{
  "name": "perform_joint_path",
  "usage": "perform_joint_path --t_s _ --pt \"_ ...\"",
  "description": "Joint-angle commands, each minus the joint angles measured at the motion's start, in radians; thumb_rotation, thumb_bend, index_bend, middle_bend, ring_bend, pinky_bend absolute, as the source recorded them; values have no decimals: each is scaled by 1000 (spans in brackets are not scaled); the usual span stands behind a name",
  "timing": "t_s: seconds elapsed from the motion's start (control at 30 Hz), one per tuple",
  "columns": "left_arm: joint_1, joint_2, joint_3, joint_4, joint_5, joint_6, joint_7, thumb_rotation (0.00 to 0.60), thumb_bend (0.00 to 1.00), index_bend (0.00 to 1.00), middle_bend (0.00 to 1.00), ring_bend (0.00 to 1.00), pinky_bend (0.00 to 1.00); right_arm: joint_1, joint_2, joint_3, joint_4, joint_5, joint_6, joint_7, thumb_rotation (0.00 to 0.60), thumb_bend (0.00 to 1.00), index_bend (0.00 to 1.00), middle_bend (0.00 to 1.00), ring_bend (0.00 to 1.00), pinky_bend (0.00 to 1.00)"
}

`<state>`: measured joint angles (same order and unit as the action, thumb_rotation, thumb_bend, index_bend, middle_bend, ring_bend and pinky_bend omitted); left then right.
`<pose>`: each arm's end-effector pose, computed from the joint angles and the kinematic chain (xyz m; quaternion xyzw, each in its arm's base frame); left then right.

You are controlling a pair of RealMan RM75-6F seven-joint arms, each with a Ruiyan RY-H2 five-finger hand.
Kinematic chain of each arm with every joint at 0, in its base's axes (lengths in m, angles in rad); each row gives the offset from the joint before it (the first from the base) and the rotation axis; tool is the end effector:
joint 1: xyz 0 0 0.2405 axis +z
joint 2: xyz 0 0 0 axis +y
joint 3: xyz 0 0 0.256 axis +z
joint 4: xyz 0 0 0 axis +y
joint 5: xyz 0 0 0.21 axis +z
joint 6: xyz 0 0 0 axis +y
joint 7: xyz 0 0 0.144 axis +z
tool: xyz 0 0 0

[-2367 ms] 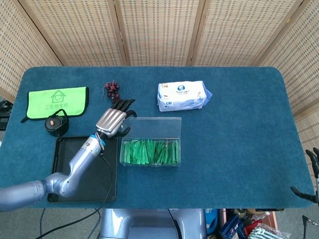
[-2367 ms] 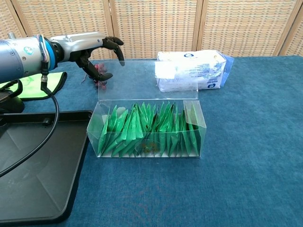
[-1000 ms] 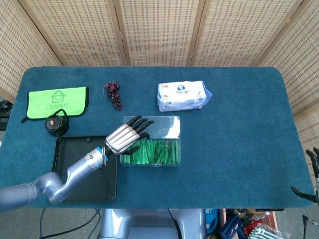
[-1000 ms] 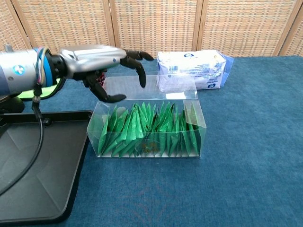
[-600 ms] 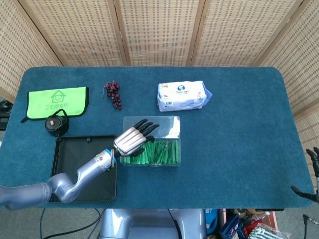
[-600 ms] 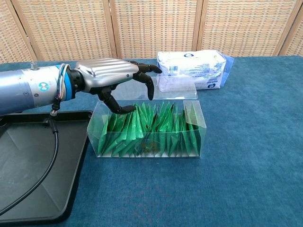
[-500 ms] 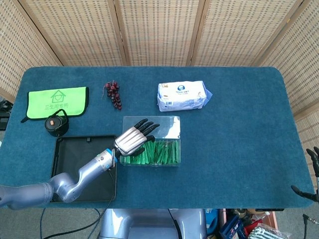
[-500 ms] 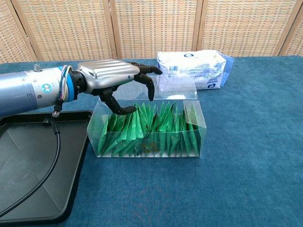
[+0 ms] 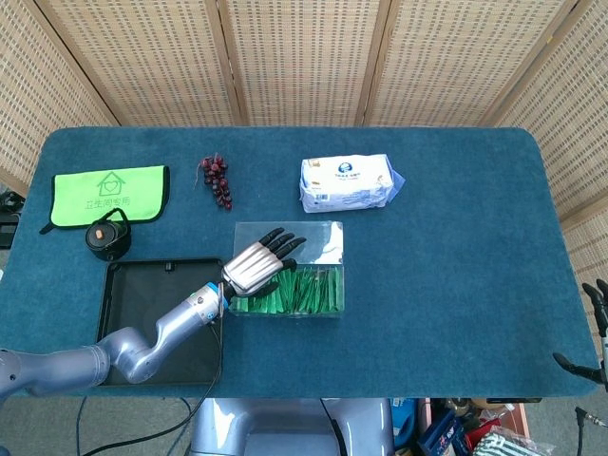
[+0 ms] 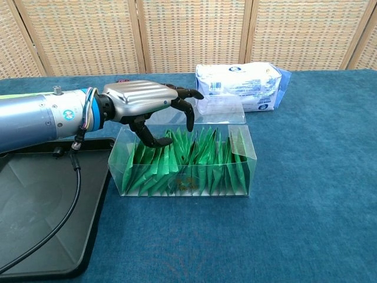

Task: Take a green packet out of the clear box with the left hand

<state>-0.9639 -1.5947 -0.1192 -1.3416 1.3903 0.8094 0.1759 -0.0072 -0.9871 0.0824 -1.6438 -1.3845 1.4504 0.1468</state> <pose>-0.0799 0.3556 -0.0504 -0.8503 -0.2385 -0.3691 0.2896 -0.3421 -0.1564 0.2065 0.5235 -0.4468 0.3627 0.6283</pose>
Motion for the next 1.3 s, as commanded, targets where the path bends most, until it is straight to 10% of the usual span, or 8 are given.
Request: perform_joint_path --t_s 0.03,1.3 --pt "-1 -4 1 5 -2 -1 4 600 435 363 0 0 0 0 0 0 2 2 -2 1 600 0 0 0 0 0" --pt "-7 -76 9 80 8 -5 -49 600 434 557 0 0 0 5 -3 3 6 19 -19 -4 600 0 0 0 0 0"
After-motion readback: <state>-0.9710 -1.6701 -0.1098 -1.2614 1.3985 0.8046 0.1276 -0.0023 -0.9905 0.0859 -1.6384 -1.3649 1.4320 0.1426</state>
